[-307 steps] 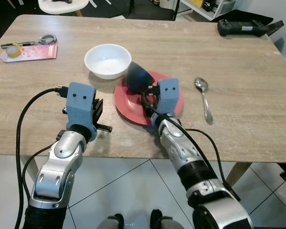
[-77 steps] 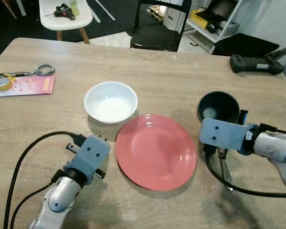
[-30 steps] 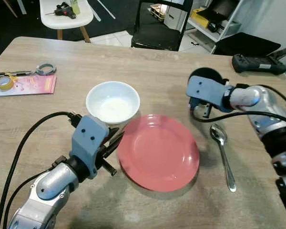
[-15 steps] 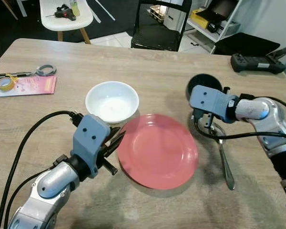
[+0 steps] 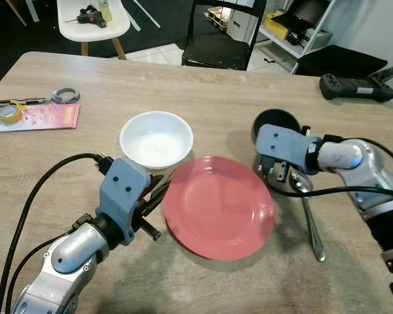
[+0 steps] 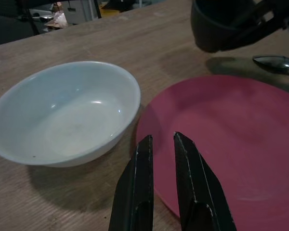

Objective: Setting the table

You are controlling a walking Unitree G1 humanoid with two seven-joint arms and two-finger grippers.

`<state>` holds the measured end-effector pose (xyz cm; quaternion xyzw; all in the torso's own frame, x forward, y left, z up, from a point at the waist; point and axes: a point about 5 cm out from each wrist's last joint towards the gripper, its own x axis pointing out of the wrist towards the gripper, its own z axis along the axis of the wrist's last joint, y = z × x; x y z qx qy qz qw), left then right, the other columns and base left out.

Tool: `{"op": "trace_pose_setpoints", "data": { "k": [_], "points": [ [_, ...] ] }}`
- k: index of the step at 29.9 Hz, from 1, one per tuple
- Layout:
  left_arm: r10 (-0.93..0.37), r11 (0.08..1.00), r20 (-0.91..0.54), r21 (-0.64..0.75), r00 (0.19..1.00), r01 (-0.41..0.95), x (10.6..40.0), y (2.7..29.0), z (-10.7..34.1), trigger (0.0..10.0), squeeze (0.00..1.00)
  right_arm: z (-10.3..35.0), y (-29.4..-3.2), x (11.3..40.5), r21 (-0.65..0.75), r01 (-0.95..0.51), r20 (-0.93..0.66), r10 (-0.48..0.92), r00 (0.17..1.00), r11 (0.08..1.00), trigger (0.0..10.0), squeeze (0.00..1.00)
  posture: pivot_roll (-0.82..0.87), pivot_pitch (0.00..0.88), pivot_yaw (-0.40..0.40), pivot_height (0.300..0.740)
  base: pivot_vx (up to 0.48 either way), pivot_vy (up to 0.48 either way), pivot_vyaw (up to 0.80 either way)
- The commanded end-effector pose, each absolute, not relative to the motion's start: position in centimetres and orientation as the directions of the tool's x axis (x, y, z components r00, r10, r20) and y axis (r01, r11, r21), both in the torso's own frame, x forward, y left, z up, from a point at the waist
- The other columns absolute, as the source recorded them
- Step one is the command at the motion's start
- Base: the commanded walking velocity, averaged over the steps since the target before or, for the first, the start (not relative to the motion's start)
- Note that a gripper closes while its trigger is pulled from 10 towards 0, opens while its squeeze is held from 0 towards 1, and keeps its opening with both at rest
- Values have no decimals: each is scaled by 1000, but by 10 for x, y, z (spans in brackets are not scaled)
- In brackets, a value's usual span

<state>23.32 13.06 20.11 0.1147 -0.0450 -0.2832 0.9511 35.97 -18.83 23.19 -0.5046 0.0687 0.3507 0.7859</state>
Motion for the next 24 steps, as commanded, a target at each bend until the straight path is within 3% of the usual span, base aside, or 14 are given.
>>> {"op": "trace_pose_setpoints", "data": {
  "k": [1, 3, 4, 16, 17, 18, 24],
  "points": [
    [-551, 811, -5, 234, 834, 537, 231, 130, 195, 10000, 0, 227, -192, 360, -746, -620, -470, 467, 749, 244, 10000, 435, 78, 142, 11, 740, 0, 0, 0],
    [-551, 811, -5, 235, 834, 537, 231, 130, 195, 10000, 0, 228, -192, 360, -745, -620, -469, 468, 749, 246, 10000, 435, 78, 142, 11, 740, 0, 0, 0],
    [-551, 811, -5, 235, 835, 536, 231, 130, 195, 10000, 0, 229, -191, 360, -744, -620, -465, 473, 748, 249, 10000, 965, 78, 146, 13, 740, 0, 0, 0],
    [-552, 810, -8, 232, 834, 539, 230, 128, 195, 10000, 0, 233, -192, 360, -758, -599, -443, 471, 763, 257, 10000, 1000, 76, 149, 15, 740, 0, 0, 0],
    [-553, 810, -9, 231, 833, 540, 230, 128, 195, 10000, 0, 236, -194, 360, -770, -582, -429, 465, 775, 260, 10000, 435, 76, 150, 15, 740, 0, 0, 0],
    [-553, 810, -9, 230, 833, 540, 229, 128, 195, 10000, 0, 240, -196, 360, -784, -559, -406, 459, 791, 269, 10000, 0, 76, 150, 15, 740, 0, 0, 0],
    [-555, 808, -15, 227, 832, 543, 228, 128, 193, 10000, 0, 261, -192, 353, -788, -510, -287, 528, 800, 345, 10000, 0, 75, 152, 18, 740, 0, 0, 0]
  ]
}}
